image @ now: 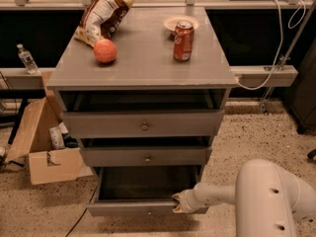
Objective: Open bottom drawer
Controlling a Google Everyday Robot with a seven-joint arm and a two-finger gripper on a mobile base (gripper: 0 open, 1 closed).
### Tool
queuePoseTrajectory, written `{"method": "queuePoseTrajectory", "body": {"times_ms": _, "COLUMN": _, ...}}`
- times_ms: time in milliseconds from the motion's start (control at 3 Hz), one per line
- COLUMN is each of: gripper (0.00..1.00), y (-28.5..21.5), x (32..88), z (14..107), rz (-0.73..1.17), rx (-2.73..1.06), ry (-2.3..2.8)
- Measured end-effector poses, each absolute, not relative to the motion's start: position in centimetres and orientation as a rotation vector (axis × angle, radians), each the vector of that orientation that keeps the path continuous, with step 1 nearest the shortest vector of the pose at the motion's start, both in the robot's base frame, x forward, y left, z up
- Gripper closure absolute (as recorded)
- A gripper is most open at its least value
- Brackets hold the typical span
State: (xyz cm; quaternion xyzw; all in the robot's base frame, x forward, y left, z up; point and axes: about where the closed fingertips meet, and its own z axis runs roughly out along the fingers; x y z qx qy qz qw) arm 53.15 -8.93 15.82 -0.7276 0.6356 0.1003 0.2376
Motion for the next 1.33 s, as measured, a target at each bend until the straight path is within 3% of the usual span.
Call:
{"method": "queuePoseTrajectory", "body": {"times_ms": 667, "gripper": 0.12, "y": -8.9, "x": 53.2, "z": 15.8, "rz": 0.275, "rx": -1.994, "ry": 1.742}}
{"method": "queuePoseTrajectory", "body": {"times_ms": 1000, "gripper": 0.00, "y": -8.9, "x": 52.0, "z": 15.8, "rz": 0.302, "rx": -2.008, "ry": 1.732}}
{"method": "queuePoseTrajectory", "body": {"times_ms": 1333, "gripper": 0.00, "y": -9.2, "x": 50.3, "z": 16.0, "rz": 0.334, "rx": -2.006, "ry": 1.746}}
